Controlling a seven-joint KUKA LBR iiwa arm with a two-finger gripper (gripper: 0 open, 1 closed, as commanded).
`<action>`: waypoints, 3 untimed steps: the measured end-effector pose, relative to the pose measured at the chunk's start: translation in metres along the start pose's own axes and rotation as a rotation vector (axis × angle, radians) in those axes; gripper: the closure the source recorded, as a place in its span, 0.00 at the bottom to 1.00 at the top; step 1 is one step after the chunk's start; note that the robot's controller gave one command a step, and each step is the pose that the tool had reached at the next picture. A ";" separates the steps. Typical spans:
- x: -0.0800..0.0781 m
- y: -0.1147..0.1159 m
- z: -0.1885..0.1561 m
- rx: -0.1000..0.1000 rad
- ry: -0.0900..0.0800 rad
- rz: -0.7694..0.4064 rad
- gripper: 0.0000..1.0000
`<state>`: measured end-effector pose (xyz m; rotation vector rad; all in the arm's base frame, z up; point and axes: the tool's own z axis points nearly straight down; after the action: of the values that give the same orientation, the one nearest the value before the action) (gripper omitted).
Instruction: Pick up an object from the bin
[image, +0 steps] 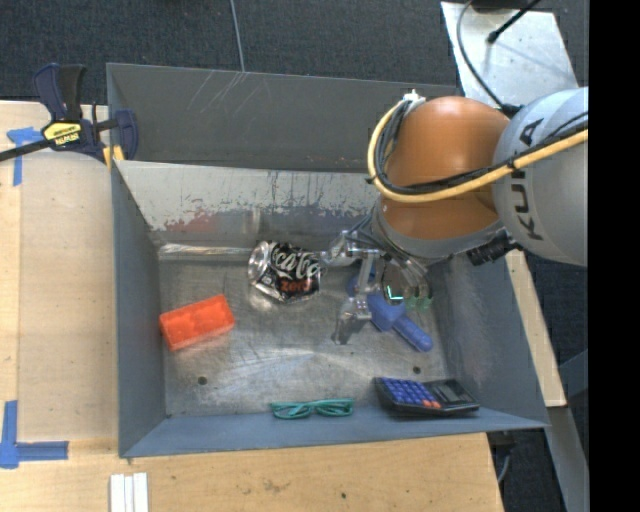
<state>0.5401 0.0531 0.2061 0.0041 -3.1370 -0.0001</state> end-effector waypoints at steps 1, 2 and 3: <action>-0.002 0.000 -0.004 -0.001 -0.008 0.002 0.00; -0.017 0.008 0.050 0.000 -0.015 -0.033 0.00; -0.039 -0.033 0.075 -0.002 -0.005 -0.038 0.00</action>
Offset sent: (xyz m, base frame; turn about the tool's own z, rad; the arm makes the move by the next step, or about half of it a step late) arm 0.0326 0.0206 -0.1361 -0.0899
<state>0.5784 0.0206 0.1311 0.0637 -3.1414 -0.0042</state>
